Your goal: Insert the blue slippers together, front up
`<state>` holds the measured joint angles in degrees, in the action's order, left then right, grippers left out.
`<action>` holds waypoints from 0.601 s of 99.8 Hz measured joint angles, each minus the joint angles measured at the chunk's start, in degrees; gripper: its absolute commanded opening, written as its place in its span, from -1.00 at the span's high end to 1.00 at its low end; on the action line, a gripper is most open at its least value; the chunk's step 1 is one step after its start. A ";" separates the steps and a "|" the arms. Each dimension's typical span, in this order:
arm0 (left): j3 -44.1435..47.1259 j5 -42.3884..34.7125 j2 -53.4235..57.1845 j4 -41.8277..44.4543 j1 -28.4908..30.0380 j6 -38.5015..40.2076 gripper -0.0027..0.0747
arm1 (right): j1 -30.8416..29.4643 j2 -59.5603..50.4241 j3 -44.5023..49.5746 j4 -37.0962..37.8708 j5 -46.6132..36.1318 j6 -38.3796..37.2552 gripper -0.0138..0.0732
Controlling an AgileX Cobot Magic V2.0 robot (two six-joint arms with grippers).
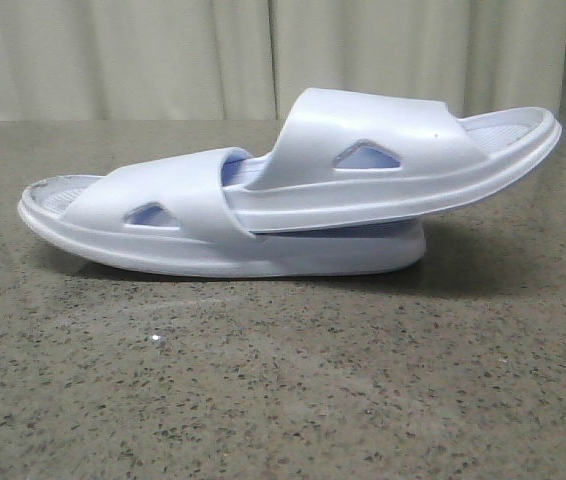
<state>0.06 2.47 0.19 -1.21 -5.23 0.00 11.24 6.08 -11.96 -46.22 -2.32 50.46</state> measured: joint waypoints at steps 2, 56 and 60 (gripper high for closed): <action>0.00 0.00 0.00 0.00 0.00 0.00 0.89 | 0.00 0.00 0.00 0.00 0.00 0.00 0.93; 0.00 0.00 0.00 0.00 0.00 0.00 0.89 | 0.00 0.00 0.00 -1.25 1.92 -1.51 0.93; 0.00 0.00 0.00 0.00 0.00 0.00 0.89 | 0.00 0.00 0.00 0.98 2.70 -3.45 0.93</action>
<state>0.06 2.47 0.19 -1.21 -5.23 0.00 11.24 6.08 -11.96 -45.24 0.38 47.01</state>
